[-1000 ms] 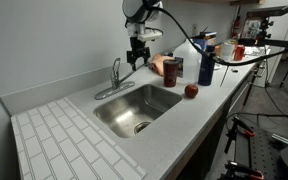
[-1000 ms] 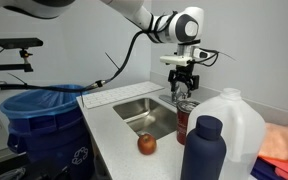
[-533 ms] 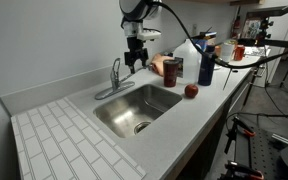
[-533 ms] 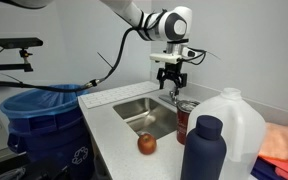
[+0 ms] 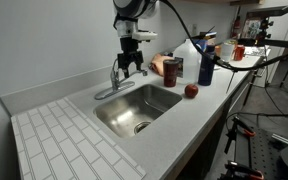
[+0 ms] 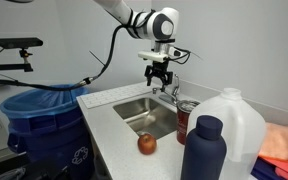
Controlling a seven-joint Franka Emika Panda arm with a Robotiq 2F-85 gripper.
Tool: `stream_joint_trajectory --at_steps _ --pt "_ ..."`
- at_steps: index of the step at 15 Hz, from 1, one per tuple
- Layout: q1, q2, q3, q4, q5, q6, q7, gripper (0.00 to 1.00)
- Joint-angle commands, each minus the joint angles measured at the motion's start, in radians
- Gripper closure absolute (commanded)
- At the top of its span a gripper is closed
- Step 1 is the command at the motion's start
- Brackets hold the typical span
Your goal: Move the faucet to the center of the sink
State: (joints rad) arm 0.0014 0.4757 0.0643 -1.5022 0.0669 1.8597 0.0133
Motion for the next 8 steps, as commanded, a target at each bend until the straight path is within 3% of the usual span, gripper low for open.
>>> stream_joint_trajectory --at_steps 1,8 --pt "0.014 -0.028 0.017 -0.019 0.043 0.006 -0.034 0.00" --pt "0.018 -0.046 0.025 -0.060 0.072 0.042 -0.029 0.00"
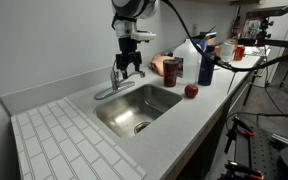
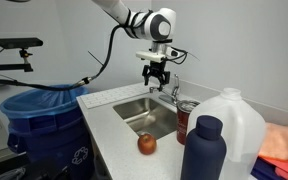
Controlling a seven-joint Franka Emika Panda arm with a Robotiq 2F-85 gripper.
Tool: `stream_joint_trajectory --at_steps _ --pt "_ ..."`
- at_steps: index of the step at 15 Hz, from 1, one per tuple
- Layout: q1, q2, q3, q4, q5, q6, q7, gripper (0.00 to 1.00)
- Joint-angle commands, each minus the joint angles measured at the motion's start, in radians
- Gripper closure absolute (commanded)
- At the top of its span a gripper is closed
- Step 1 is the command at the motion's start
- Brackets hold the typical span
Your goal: Move the faucet to the center of the sink
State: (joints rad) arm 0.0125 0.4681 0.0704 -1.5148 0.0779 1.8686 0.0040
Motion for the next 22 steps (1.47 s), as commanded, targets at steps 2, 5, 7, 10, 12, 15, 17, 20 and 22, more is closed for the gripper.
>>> stream_joint_trajectory --at_steps 2,5,7,10,12,15,17,20,22 --pt "0.006 -0.043 0.019 -0.058 0.077 0.051 -0.021 0.00" --pt "0.006 -0.048 0.019 -0.070 0.092 0.068 -0.024 0.00" --pt "0.013 -0.054 0.011 -0.077 0.069 0.075 -0.016 0.00" --pt "0.035 -0.060 -0.011 -0.082 -0.007 0.077 0.014 0.00" --pt "0.051 -0.063 -0.021 -0.085 -0.068 0.078 0.028 0.00" --pt "0.072 -0.069 -0.028 -0.095 -0.138 0.116 0.047 0.00" --pt "0.083 -0.071 -0.033 -0.104 -0.181 0.154 0.064 0.00" --pt "0.092 -0.072 -0.037 -0.114 -0.227 0.209 0.089 0.00" --pt "0.093 -0.072 -0.037 -0.120 -0.239 0.243 0.103 0.00"
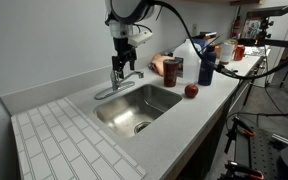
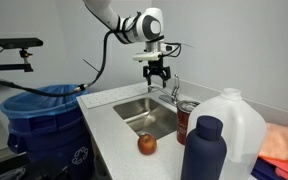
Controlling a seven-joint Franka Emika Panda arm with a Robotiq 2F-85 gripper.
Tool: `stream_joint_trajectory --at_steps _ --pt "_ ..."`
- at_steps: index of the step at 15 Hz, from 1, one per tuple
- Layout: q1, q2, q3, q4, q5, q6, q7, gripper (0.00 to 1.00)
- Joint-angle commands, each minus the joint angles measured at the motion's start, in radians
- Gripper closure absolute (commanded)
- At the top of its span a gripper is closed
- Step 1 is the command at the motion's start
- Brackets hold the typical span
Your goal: Move the faucet to the center of the sink
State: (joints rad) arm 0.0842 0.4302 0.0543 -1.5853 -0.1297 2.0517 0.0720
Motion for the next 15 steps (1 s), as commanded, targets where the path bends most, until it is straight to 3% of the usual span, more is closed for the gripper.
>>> stream_joint_trajectory --at_steps 1,8,15 --pt "0.021 -0.034 -0.021 -0.053 -0.033 0.079 0.043 0.00" --pt "0.022 -0.034 -0.026 -0.095 -0.034 0.248 0.086 0.00" --pt "0.025 -0.038 -0.030 -0.116 -0.030 0.266 0.109 0.00"
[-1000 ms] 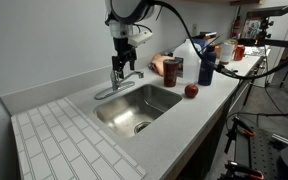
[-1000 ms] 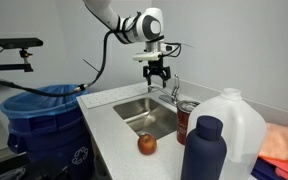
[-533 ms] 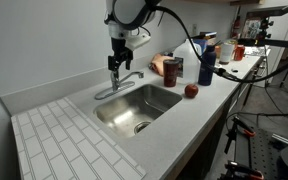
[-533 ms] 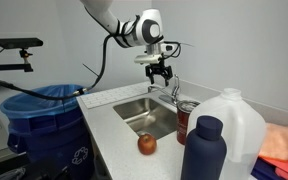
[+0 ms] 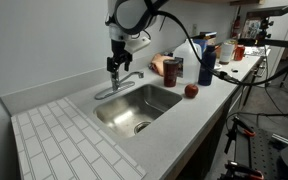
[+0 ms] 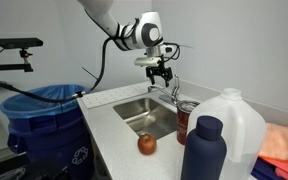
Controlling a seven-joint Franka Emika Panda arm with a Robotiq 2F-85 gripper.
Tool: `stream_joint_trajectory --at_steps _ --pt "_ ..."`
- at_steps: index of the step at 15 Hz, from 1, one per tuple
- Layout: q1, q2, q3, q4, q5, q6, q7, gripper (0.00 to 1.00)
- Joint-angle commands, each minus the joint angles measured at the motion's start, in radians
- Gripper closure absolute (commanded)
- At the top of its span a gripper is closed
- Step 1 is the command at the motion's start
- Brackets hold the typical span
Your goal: Move the faucet to the center of the sink
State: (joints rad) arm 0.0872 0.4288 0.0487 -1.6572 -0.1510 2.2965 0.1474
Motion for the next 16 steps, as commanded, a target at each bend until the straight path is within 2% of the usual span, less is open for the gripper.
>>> stream_joint_trajectory --at_steps 1,3,16 --pt "0.024 -0.037 -0.026 -0.045 -0.010 0.025 0.040 0.00" --pt "0.014 0.000 -0.017 0.001 0.008 -0.001 0.011 0.00" --pt "0.016 -0.002 -0.021 0.000 0.007 0.000 0.019 0.00"
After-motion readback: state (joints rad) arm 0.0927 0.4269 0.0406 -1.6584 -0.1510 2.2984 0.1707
